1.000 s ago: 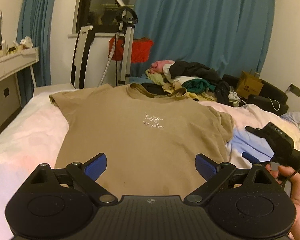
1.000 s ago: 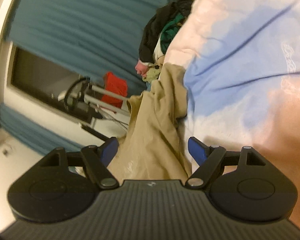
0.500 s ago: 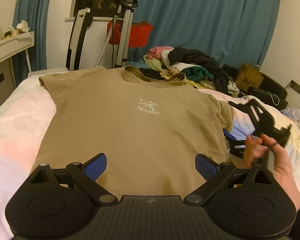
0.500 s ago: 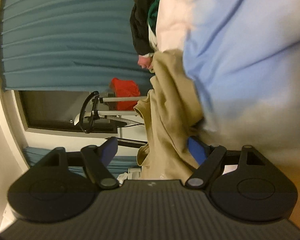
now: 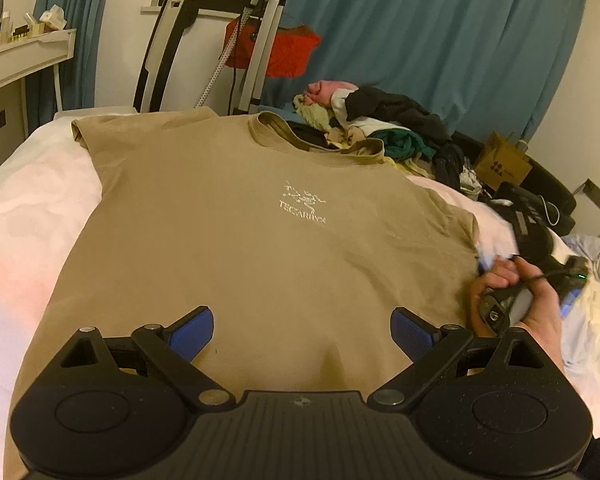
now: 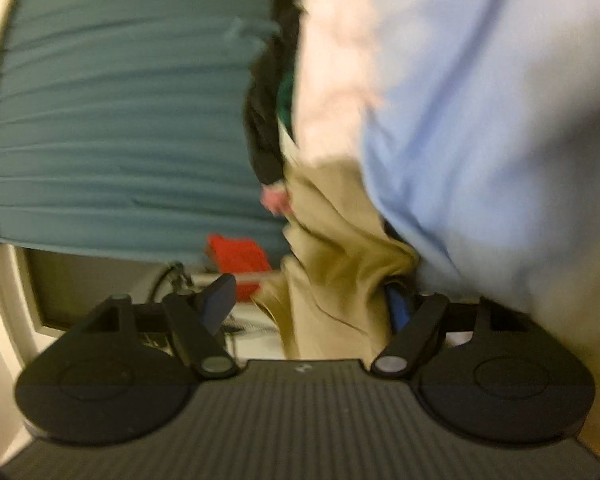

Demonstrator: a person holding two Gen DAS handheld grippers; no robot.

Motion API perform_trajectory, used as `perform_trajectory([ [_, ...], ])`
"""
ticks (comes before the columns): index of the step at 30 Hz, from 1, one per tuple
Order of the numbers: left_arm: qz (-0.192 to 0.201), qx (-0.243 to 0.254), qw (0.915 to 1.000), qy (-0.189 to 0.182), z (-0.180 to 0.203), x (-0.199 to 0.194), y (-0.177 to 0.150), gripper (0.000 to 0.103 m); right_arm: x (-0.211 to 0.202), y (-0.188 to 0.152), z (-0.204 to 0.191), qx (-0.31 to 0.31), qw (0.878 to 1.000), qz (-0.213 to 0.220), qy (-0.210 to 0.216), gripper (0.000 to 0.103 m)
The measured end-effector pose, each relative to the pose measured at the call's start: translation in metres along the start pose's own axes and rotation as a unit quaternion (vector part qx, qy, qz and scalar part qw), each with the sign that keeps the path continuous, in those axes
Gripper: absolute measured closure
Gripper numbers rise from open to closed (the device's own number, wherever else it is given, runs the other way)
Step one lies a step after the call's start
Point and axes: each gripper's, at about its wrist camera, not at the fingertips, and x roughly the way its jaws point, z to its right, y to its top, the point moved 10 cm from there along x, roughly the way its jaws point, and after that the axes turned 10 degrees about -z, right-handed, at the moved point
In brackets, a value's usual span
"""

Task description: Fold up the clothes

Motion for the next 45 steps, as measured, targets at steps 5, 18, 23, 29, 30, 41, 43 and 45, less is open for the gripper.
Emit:
perform_trajectory([
  [5, -0.004, -0.001, 1.0000, -0.007, 0.000, 0.004, 0.001, 0.007, -0.040, 0.047, -0.025, -0.057, 0.993, 0.099, 0.020, 0.023],
  [18, 0.005, 0.019, 0.9997, -0.014, 0.013, -0.015, -0.008, 0.007, -0.053, 0.061, 0.005, -0.050, 0.996, 0.048, -0.064, 0.024],
  [23, 0.017, 0.034, 0.9993, -0.007, 0.012, -0.019, -0.012, 0.006, -0.008, 0.060, -0.001, -0.150, 0.984, 0.009, -0.093, 0.034],
  [29, 0.001, 0.026, 0.9995, -0.019, 0.012, -0.007, -0.009, 0.006, 0.010, 0.049, 0.007, -0.232, 0.962, -0.029, -0.143, 0.094],
  [30, 0.006, 0.027, 0.9995, -0.017, 0.012, -0.008, -0.005, 0.006, 0.006, 0.048, -0.003, -0.247, 0.959, -0.017, -0.135, 0.094],
  [41, 0.123, -0.012, 0.9921, 0.019, -0.020, -0.070, 0.041, 0.006, 0.036, -0.096, -0.118, -0.537, 0.835, -0.022, -0.122, 0.094],
  [43, 0.134, -0.016, 0.9902, 0.036, -0.034, -0.080, 0.044, 0.006, 0.051, -0.134, -0.117, -0.571, 0.809, -0.052, -0.130, 0.094],
  [45, 0.138, -0.019, 0.9890, 0.050, -0.048, -0.086, 0.042, 0.006, 0.065, -0.171, -0.114, -0.604, 0.781, -0.081, -0.138, 0.094],
])
